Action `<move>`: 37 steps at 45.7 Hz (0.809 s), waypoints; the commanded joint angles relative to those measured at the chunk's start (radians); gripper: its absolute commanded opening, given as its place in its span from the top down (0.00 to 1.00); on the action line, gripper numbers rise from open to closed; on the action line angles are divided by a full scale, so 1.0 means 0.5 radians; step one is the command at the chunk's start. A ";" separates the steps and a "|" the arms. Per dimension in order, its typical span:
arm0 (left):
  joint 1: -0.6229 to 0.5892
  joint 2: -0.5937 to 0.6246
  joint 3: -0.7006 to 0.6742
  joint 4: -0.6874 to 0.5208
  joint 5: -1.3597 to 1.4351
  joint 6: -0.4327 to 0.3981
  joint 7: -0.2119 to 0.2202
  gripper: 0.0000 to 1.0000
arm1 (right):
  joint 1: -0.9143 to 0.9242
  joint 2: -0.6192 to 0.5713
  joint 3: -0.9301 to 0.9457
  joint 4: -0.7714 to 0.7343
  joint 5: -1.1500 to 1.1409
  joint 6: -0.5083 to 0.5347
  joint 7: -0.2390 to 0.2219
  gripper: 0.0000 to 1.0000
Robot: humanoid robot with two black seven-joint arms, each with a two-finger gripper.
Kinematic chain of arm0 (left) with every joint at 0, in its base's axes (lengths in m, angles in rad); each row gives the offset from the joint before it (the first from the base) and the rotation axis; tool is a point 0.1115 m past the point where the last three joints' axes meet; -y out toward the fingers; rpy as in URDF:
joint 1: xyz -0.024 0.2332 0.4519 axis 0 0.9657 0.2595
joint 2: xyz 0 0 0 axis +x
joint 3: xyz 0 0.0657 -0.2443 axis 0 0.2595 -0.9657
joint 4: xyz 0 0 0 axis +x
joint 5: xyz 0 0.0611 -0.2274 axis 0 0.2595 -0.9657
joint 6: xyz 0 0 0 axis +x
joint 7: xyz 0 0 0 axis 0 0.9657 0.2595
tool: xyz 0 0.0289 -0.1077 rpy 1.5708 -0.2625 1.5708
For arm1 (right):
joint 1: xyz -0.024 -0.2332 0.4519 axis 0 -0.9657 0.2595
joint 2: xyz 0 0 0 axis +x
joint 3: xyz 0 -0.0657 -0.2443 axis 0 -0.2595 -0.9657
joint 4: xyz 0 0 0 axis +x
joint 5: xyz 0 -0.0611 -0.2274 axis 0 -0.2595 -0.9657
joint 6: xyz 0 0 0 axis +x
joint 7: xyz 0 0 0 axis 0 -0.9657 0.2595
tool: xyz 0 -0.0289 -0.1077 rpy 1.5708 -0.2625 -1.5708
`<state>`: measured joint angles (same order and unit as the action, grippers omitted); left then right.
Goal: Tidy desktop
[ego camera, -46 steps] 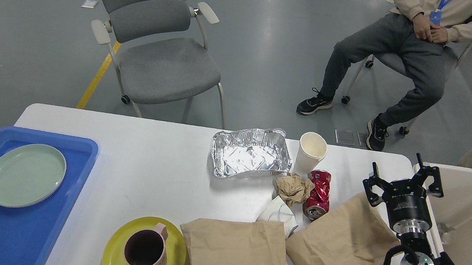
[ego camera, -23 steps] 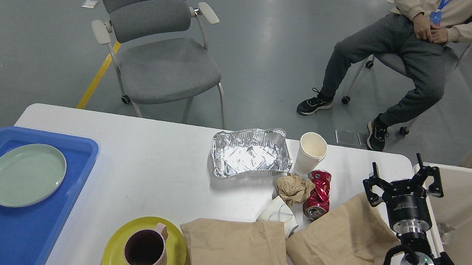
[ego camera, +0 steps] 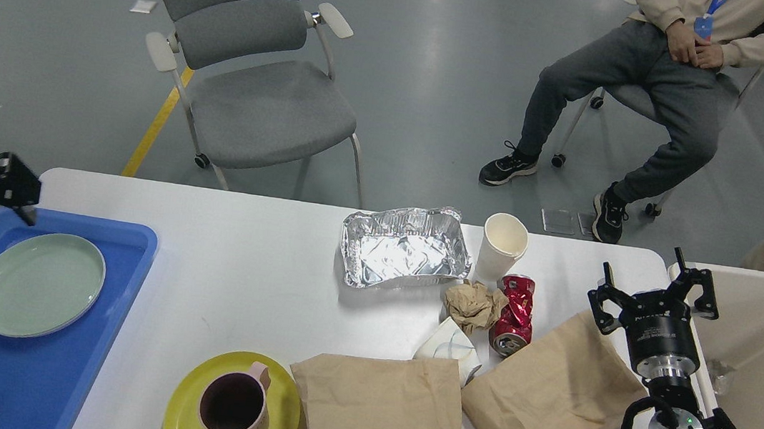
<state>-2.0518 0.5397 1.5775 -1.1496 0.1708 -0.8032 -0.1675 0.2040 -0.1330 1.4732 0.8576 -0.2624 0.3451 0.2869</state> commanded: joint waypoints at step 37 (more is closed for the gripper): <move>-1.207 -0.877 -0.072 -1.214 -0.912 0.134 0.222 0.06 | 0.000 -0.001 -0.001 -0.003 0.000 0.000 0.000 0.00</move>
<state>-2.6603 0.0994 1.5332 -1.7564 -0.2838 -0.7197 -0.0374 0.2041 -0.1320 1.4729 0.8560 -0.2623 0.3451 0.2868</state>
